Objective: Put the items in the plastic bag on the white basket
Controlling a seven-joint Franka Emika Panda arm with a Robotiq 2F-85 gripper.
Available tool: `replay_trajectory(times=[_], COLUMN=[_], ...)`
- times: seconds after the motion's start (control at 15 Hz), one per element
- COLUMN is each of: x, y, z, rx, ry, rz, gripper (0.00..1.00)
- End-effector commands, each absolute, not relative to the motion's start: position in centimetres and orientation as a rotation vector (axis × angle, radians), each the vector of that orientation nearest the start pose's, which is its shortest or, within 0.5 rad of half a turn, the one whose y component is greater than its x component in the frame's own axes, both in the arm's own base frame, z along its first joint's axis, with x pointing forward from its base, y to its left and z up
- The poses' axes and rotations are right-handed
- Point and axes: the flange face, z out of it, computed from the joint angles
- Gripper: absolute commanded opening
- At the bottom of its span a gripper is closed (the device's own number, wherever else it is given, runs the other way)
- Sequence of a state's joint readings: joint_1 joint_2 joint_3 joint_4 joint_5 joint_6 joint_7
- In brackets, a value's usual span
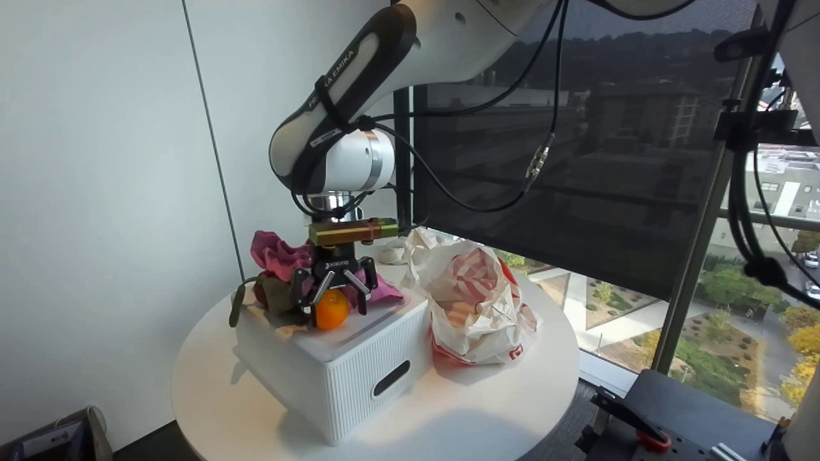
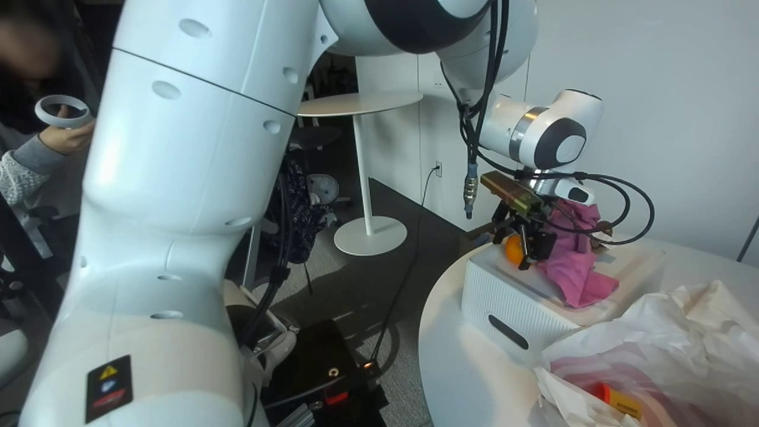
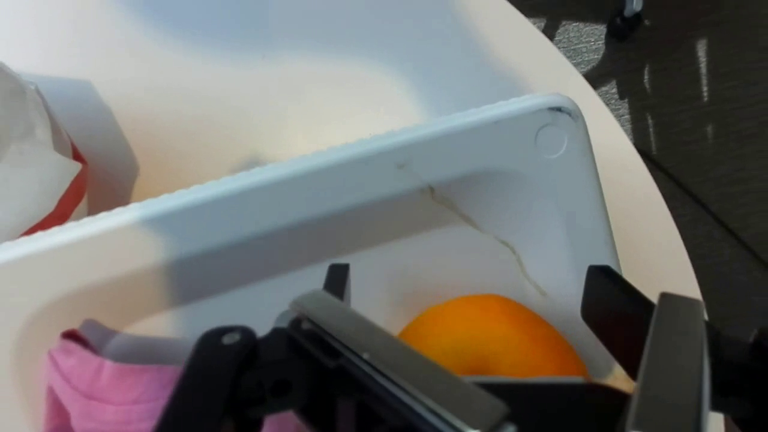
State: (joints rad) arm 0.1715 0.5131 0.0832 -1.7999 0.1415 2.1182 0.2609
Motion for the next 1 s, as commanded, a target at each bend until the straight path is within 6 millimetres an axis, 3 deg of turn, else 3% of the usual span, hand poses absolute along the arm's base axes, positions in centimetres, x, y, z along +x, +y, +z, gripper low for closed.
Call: replay_trajectory(times=[0.0,0.2,0.47,0.73,0.93], x=[59.8,59.1,59.6,59.1,58.7], y=[14.5,11.6,6.1,0.3,-3.4], z=[28.4,30.9,33.1,33.0,31.0], rx=[-2.895,-2.842,-2.866,-2.874,-2.907], ry=[0.150,0.209,0.453,0.733,0.869], rz=[0.615,0.717,0.559,0.473,0.376], gripper=[1.00,1.00,1.00,1.00,1.00])
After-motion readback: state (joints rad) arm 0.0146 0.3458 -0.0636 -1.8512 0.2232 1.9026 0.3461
